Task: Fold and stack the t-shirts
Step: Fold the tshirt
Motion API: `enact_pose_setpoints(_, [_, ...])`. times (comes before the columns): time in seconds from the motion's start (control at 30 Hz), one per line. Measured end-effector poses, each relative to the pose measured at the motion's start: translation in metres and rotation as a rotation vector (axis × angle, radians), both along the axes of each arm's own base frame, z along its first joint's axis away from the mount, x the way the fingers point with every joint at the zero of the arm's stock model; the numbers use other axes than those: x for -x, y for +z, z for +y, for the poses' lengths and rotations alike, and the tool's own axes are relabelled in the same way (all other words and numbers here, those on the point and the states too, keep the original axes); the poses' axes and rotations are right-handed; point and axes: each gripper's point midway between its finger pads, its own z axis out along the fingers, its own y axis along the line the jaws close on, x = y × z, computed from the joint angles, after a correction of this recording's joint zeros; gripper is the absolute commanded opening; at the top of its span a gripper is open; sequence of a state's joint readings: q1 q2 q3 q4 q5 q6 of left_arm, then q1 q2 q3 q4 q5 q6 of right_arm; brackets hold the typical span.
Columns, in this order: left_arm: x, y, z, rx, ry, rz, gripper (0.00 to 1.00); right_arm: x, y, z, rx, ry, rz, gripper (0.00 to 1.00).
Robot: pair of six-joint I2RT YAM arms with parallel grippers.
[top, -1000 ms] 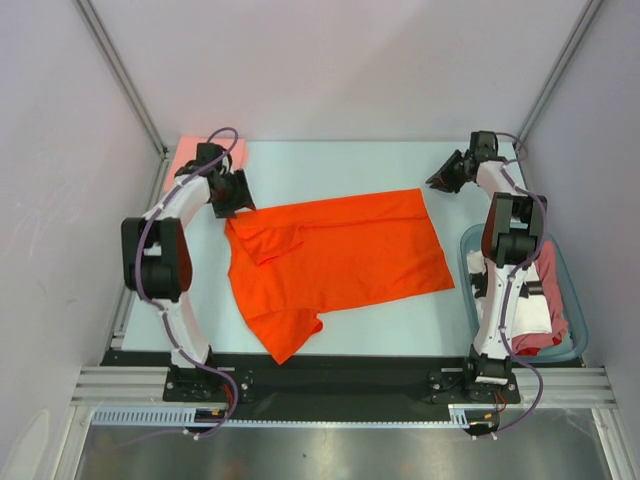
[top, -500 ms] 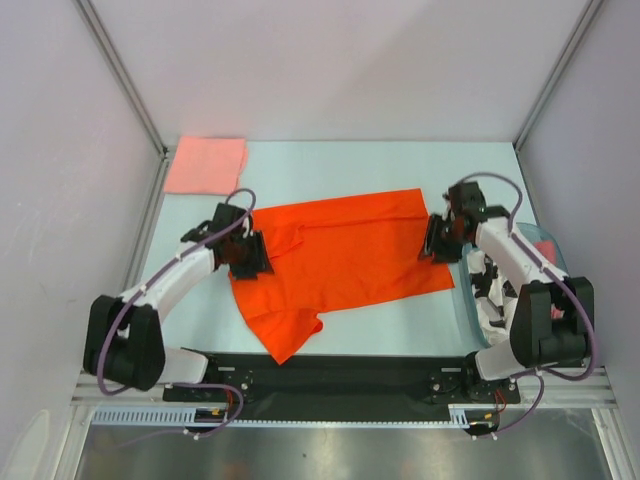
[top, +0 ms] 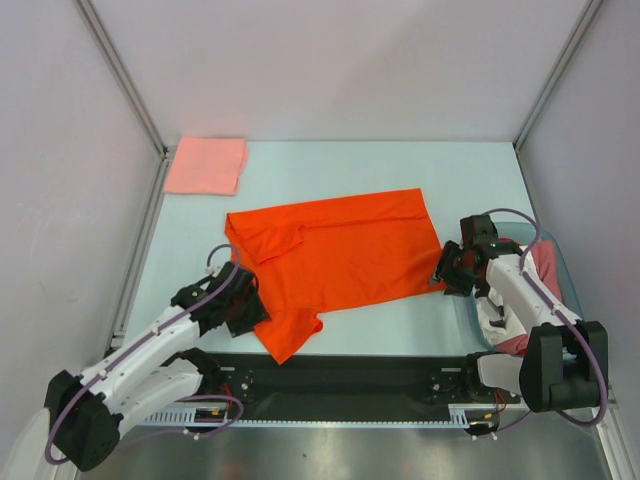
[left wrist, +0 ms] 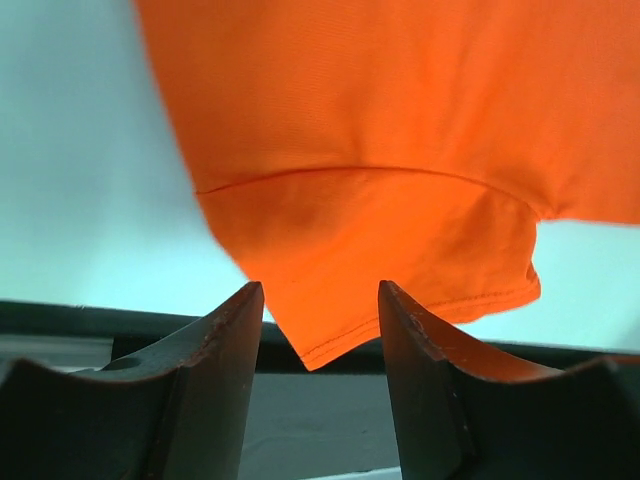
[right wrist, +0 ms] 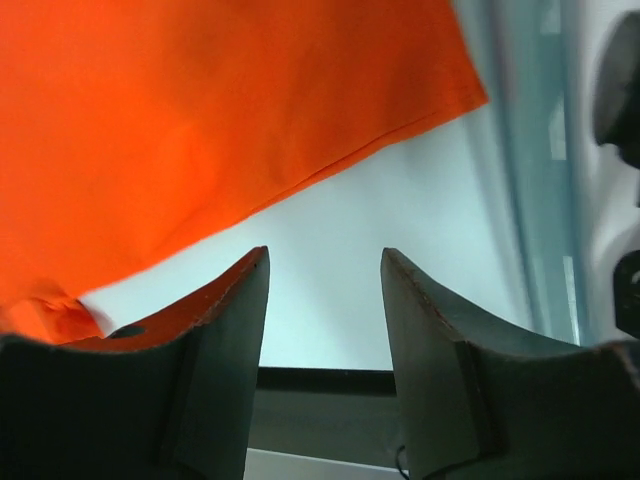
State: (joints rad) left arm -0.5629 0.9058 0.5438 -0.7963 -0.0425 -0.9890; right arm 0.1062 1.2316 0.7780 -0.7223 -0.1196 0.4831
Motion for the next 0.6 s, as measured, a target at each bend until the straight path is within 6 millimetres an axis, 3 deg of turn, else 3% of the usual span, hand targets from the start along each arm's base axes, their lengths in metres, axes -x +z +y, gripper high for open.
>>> enact_pose_setpoints(0.13, [0.008, -0.007, 0.013, -0.012, 0.124, 0.003, 0.55, 0.001, -0.010, -0.014, -0.007, -0.119, 0.019, 0.54])
enact_pose_setpoints(0.33, [0.032, -0.038, 0.025, -0.055, 0.223, 0.104, 0.49, -0.004, -0.010, -0.022, -0.034, -0.223, -0.019, 0.54])
enact_pose_setpoints(0.6, [0.030, -0.039, 0.019, -0.024, 0.264, 0.099, 0.46, -0.015, -0.014, -0.031, -0.023, -0.295, -0.049, 0.52])
